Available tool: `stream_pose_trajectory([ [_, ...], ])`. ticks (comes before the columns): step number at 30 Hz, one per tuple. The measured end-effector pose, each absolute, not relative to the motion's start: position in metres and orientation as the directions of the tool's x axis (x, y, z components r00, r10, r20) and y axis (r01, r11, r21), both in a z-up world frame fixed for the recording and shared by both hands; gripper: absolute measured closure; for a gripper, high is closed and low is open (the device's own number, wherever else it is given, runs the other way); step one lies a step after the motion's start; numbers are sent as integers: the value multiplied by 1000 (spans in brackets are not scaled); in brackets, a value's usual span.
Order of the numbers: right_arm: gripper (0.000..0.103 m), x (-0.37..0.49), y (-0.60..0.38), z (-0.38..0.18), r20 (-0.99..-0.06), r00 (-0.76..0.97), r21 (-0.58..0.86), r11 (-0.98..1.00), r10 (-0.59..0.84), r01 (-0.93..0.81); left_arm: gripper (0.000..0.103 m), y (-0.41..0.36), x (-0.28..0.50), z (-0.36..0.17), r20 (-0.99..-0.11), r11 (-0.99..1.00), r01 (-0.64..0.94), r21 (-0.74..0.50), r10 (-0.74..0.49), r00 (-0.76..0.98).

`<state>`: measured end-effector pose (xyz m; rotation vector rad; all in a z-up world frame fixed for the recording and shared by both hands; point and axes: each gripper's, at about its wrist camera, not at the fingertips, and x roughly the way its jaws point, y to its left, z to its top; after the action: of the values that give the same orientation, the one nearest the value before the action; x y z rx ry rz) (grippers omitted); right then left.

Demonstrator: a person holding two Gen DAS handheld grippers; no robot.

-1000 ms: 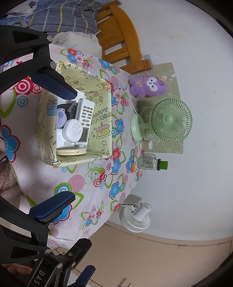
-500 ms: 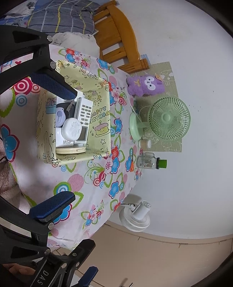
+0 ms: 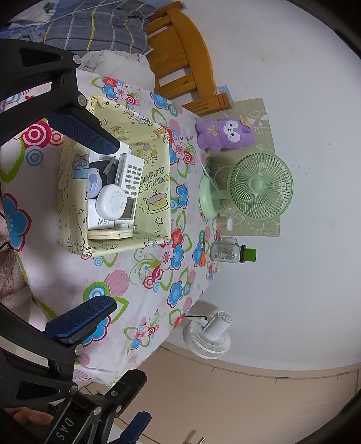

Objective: Organize rigid objects

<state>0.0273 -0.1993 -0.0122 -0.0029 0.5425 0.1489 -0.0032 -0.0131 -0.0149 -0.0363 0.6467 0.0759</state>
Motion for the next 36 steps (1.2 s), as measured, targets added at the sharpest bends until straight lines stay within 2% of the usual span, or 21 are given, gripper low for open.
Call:
stream_pose_trajectory([
  [36, 0, 25, -199, -13, -516, 846, 30, 990, 136, -141, 0, -12, -7, -15, -601, 997, -82, -7, 62, 797],
])
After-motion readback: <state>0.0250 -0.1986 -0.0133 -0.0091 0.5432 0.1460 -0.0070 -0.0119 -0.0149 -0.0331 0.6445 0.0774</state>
